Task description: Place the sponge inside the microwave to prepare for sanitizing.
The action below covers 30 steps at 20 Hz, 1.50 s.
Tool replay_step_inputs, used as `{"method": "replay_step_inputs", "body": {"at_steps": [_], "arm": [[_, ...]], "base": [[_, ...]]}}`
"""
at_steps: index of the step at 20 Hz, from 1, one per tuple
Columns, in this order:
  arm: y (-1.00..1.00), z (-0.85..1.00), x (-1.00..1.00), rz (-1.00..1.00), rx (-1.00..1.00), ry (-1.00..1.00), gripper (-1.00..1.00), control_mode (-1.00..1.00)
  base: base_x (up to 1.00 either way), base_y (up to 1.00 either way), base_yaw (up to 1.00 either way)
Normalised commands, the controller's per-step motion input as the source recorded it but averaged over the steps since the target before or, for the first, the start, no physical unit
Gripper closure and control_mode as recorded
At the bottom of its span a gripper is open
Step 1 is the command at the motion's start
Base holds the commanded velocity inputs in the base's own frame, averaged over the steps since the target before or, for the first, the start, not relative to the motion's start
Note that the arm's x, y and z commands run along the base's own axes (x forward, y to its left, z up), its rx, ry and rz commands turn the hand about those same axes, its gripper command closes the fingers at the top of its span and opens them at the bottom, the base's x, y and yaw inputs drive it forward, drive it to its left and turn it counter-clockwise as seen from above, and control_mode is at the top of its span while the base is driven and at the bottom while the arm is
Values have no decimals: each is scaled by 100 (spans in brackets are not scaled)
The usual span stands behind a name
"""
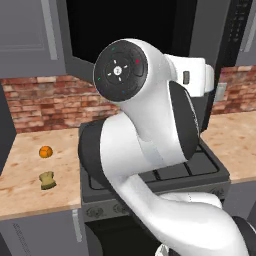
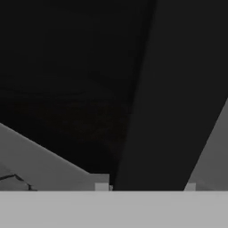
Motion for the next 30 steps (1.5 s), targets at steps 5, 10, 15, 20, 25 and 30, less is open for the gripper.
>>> {"method": "replay_step_inputs", "body": {"at_steps": [5, 10, 15, 20, 25, 30], "arm": [[79, -21, 0, -8, 0, 7, 100, -100], [61, -20, 0, -17, 0, -1, 100, -100], [64, -29, 0, -23, 0, -6, 100, -100], [45, -19, 0, -18, 0, -9, -100, -100], [0, 0, 0, -6, 0, -3, -100, -100], [-5, -7, -2, -3, 0, -1, -100, -100]], "base": [[0, 0, 0], [0, 0, 0], [0, 0, 0], [0, 0, 0], [0, 0, 0], [0, 0, 0]]}}
